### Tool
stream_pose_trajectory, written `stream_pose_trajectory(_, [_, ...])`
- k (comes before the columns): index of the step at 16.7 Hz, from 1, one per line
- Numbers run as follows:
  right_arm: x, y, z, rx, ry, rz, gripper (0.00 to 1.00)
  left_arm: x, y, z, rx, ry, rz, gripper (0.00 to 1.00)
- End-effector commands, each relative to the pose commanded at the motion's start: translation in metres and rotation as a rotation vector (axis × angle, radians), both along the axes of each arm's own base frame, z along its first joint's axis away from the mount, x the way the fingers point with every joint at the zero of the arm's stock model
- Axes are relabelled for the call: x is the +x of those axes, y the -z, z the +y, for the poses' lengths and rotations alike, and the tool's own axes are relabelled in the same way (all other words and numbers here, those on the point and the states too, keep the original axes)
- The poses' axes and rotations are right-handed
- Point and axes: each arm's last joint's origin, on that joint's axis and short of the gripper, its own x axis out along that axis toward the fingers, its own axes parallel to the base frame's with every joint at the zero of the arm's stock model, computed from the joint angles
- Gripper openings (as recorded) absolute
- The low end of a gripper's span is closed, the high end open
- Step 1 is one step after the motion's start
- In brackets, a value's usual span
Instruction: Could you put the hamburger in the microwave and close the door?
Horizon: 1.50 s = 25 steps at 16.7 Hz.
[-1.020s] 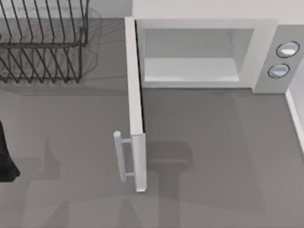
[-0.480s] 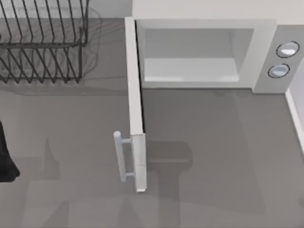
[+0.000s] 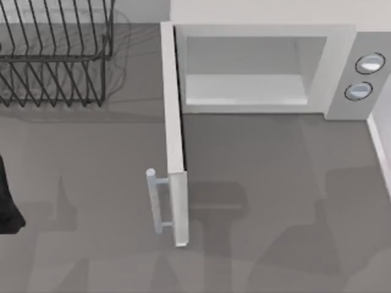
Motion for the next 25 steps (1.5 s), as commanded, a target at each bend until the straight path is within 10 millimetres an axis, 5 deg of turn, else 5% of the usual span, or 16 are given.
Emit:
stream_pose_trajectory(4, [0.070,0.034,0.079,-0.070,-0.001,-0.295,0.00,0.000,0.000,0.000,0.000,0.000,0.000,1.00])
stream_pose_trajectory(7, [0.098,0.059,0.160,-0.016,0.011,-0.558,0.00,0.000,0.000,0.000,0.000,0.000,0.000,1.00])
stream_pose_trajectory(11, [0.095,0.084,0.267,0.168,0.044,-0.845,0.00,0.000,0.000,0.000,0.000,0.000,0.000,1.00])
stream_pose_trajectory(14, [0.076,0.091,0.325,0.312,0.072,-0.976,0.00,0.000,0.000,0.000,0.000,0.000,0.000,1.00])
stream_pose_trajectory(18, [0.062,0.093,0.354,0.395,0.090,-1.034,0.00,0.000,0.000,0.000,0.000,0.000,0.000,1.00])
stream_pose_trajectory(25, [0.067,0.099,0.339,0.326,0.123,-1.032,0.00,0.000,0.000,0.000,0.000,0.000,0.000,1.00])
